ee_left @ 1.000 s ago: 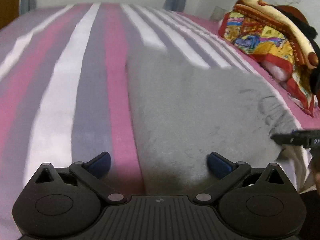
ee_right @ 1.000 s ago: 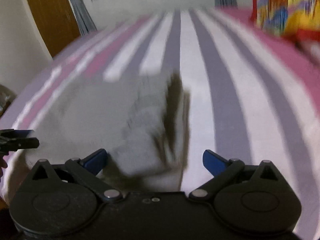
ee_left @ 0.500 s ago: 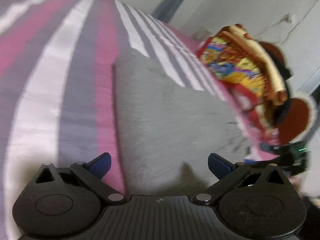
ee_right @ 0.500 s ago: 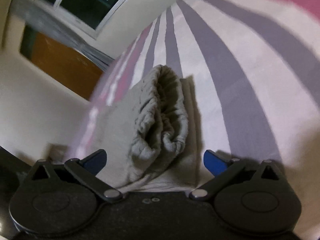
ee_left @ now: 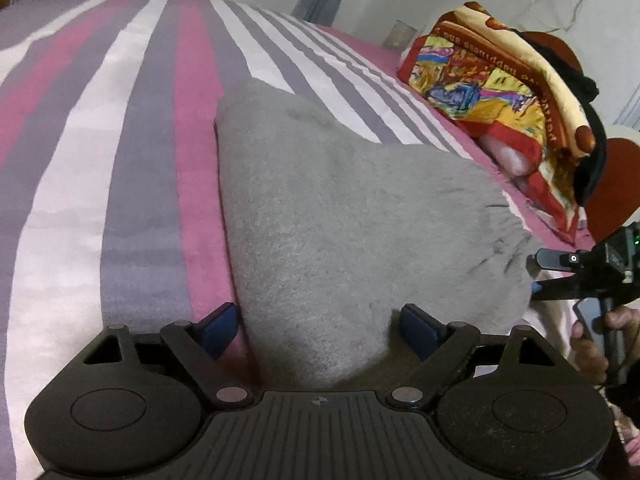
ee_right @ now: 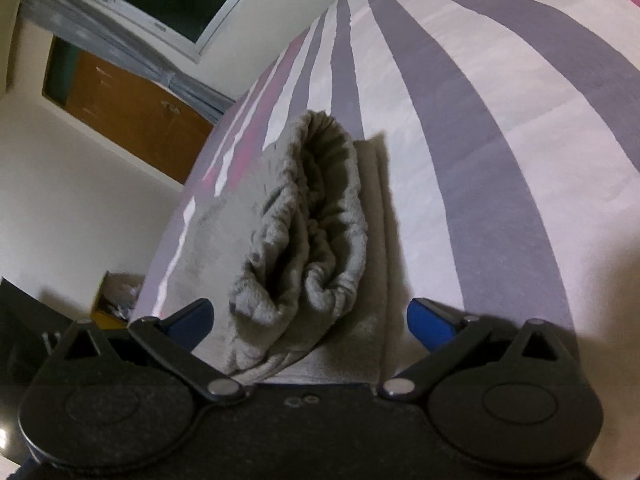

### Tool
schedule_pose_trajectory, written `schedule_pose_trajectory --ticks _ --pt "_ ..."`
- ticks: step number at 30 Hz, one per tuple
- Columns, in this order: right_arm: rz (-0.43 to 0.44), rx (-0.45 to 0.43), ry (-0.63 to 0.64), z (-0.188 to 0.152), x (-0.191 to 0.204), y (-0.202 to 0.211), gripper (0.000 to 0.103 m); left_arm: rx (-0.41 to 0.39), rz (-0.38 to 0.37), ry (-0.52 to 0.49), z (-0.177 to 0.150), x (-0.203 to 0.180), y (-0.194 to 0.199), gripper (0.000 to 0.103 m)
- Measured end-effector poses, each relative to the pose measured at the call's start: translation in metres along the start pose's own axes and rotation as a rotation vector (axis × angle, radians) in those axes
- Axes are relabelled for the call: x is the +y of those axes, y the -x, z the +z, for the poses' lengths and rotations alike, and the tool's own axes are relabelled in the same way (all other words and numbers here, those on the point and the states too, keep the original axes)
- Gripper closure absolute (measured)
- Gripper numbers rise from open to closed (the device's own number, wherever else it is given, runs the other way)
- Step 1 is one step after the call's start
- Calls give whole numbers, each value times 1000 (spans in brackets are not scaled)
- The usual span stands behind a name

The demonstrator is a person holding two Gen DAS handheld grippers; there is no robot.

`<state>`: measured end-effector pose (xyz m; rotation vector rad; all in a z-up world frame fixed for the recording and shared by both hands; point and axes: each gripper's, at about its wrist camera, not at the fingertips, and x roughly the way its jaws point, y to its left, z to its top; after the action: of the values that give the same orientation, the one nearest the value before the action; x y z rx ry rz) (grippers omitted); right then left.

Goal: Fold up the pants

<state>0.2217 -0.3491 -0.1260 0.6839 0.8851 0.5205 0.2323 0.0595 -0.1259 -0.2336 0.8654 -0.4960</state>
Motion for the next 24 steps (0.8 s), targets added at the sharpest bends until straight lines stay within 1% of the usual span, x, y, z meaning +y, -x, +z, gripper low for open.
schedule_pose_trajectory --ticks 5,17,19,21,22,24 --pt "-23 18 11 2 4 -3 1 -12 10 -16 1 0 0 15" --pt "-49 18 28 -1 9 -6 1 -17 30 -41 -2 -4 3 14" --pt "-68 15 34 -1 13 -5 1 -18 45 -50 1 -5 9 14" --pt "-82 -29 79 -2 25 3 1 -43 78 -73 3 -5 21 14" --pt "-85 -42 105 -2 31 5 1 -40 90 -76 4 -2 24 14" --pt "-140 -55 162 -3 39 3 1 -8 99 -71 4 6 23 14"
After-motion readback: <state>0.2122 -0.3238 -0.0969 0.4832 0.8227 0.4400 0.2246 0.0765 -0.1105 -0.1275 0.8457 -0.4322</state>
